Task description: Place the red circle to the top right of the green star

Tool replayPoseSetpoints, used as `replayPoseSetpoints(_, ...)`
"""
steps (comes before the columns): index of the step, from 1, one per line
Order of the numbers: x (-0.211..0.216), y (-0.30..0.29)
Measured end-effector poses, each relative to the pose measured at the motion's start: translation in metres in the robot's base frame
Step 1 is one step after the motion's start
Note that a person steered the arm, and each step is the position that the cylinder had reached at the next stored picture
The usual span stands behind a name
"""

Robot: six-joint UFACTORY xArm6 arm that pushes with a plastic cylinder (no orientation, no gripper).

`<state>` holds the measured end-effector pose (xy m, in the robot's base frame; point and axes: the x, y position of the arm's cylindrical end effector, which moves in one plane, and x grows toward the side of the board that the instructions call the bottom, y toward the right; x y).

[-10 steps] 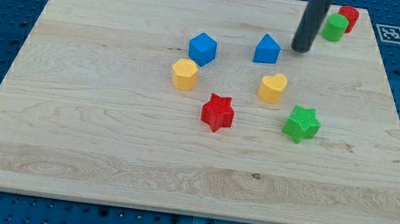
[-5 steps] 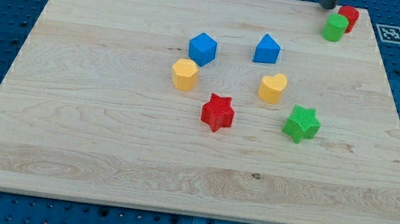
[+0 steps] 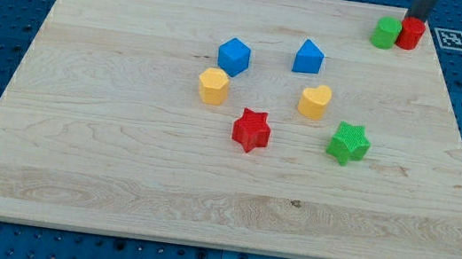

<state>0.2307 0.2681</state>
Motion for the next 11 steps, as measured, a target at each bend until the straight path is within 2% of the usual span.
replayPoseSetpoints(4,0.091,-0.025)
replayPoseSetpoints(6,0.151,-0.027)
replayPoseSetpoints(7,0.127,-0.034)
replayPoseSetpoints(11,0.127,-0.124)
